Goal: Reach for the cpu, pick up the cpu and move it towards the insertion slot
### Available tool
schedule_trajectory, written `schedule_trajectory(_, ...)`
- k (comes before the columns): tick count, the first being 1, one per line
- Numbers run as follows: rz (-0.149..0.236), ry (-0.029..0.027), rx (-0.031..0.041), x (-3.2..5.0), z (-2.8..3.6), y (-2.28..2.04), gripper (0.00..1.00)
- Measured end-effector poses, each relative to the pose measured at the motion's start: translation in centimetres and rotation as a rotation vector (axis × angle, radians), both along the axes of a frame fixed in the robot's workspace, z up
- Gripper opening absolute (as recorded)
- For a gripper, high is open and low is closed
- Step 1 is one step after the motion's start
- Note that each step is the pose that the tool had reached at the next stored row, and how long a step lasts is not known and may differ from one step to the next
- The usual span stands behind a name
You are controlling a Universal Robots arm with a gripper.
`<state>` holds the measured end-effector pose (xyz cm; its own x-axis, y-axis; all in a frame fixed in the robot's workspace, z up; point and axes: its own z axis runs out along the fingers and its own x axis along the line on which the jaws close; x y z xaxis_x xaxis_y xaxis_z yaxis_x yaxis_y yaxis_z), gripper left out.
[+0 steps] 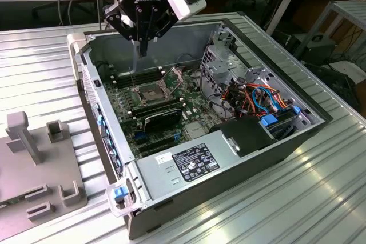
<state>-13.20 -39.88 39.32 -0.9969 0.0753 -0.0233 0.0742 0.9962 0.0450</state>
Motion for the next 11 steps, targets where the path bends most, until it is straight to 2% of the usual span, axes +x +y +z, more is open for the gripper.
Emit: schedule_trajectory(11, 0.0, 0.0, 0.0, -0.66, -0.02, 0.0, 0.11)
